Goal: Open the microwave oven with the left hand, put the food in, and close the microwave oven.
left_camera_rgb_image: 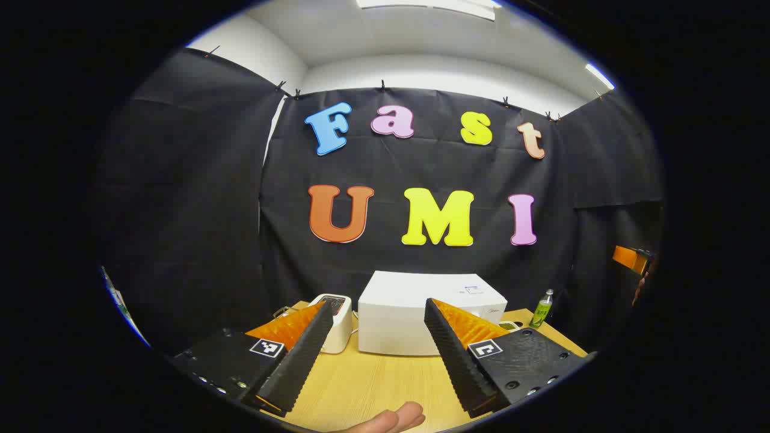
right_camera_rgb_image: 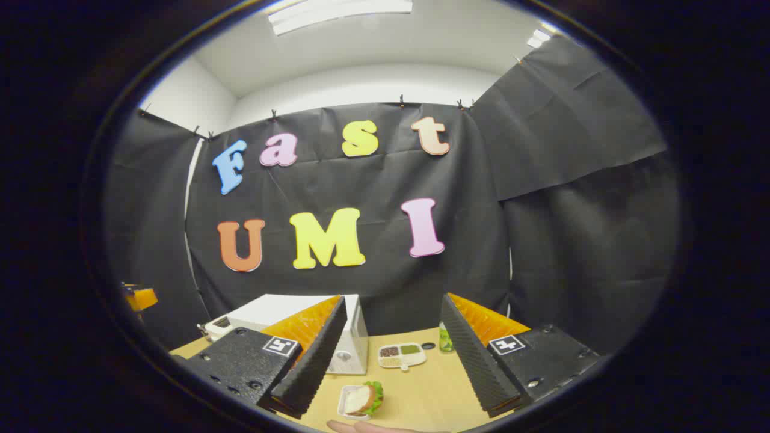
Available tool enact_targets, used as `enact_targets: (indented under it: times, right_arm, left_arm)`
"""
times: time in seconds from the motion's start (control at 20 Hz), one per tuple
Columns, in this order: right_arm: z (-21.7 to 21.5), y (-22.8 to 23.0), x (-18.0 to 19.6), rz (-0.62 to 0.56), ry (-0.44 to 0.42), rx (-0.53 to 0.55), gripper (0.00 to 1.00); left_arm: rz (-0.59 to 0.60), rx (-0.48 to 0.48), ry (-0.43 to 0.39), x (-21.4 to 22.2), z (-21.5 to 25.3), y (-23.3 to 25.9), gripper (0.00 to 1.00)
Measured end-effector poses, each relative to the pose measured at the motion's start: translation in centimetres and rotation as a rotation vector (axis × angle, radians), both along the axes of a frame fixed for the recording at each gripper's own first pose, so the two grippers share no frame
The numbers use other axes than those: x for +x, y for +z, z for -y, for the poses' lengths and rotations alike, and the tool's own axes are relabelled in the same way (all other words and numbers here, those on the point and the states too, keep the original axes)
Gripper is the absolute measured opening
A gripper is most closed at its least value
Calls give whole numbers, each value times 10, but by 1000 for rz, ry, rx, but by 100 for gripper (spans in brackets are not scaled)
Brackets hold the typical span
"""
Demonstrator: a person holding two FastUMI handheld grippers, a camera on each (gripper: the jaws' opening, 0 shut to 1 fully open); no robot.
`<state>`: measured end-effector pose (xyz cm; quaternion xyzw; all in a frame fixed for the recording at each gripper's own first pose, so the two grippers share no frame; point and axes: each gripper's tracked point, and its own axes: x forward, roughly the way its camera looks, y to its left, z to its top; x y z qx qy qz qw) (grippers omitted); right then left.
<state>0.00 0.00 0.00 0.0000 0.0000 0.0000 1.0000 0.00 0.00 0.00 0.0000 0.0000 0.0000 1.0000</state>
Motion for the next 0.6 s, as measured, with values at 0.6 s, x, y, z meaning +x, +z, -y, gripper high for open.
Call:
enact_targets:
  times: [0.6]
  right_arm:
    - [28, 9, -13, 2, -17, -4, 100]
  left_arm:
    - [35, 53, -44, -14, 24, 18, 95]
